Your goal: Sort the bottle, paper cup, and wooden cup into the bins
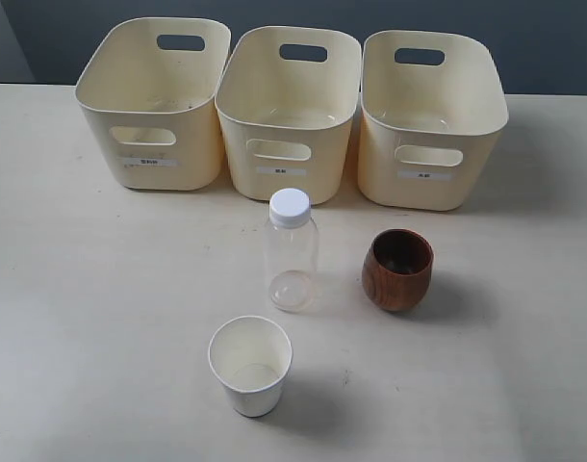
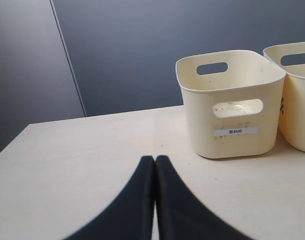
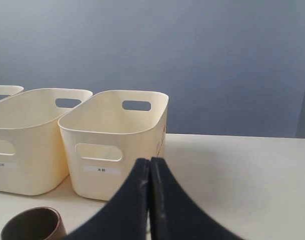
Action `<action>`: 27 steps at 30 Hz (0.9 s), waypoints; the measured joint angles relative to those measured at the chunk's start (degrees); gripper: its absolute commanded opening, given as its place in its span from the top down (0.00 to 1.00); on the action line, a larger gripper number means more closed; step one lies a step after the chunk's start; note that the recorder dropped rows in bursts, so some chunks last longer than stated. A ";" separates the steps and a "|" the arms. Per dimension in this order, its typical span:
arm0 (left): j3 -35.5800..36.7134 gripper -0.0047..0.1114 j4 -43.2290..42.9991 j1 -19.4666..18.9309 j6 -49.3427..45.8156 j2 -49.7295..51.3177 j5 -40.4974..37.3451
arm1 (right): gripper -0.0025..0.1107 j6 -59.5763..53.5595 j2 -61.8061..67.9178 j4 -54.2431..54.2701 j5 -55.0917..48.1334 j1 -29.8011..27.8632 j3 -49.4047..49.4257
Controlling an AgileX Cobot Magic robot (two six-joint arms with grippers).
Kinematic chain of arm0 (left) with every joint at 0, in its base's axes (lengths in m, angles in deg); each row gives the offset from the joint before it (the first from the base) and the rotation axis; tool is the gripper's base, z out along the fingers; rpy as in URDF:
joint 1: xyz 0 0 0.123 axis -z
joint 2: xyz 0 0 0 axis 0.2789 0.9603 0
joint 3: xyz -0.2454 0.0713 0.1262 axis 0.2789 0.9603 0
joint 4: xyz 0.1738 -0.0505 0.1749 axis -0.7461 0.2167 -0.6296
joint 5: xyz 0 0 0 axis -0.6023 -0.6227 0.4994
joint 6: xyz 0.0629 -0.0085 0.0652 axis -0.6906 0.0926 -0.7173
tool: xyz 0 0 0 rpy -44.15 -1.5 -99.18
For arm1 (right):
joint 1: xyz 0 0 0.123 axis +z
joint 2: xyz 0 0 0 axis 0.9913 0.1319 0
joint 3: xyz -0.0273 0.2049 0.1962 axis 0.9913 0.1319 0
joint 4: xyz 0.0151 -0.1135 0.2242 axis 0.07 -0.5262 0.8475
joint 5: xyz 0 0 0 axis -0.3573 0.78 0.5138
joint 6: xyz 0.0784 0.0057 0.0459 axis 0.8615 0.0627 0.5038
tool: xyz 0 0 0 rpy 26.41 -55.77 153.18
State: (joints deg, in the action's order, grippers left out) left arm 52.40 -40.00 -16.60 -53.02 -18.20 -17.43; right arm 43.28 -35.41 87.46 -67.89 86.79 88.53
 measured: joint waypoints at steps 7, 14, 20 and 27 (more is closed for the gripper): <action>0.00 0.96 0.00 0.00 0.00 0.00 0.00 | 0.99 0.00 0.00 0.00 0.00 0.00 0.00; 0.00 0.96 0.00 0.00 0.00 0.00 0.00 | 0.99 0.00 0.00 0.00 0.29 0.00 0.00; 0.00 0.96 0.00 0.00 0.00 0.00 0.00 | 0.99 0.23 0.00 5.99 3.45 0.00 0.00; 0.00 0.96 0.00 0.00 0.00 0.00 0.00 | 0.99 0.23 0.00 10.46 4.06 0.00 0.00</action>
State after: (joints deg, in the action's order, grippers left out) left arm 52.40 -40.00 -16.60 -53.02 -18.20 -17.43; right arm 43.50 -35.41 97.93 -63.83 86.79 88.53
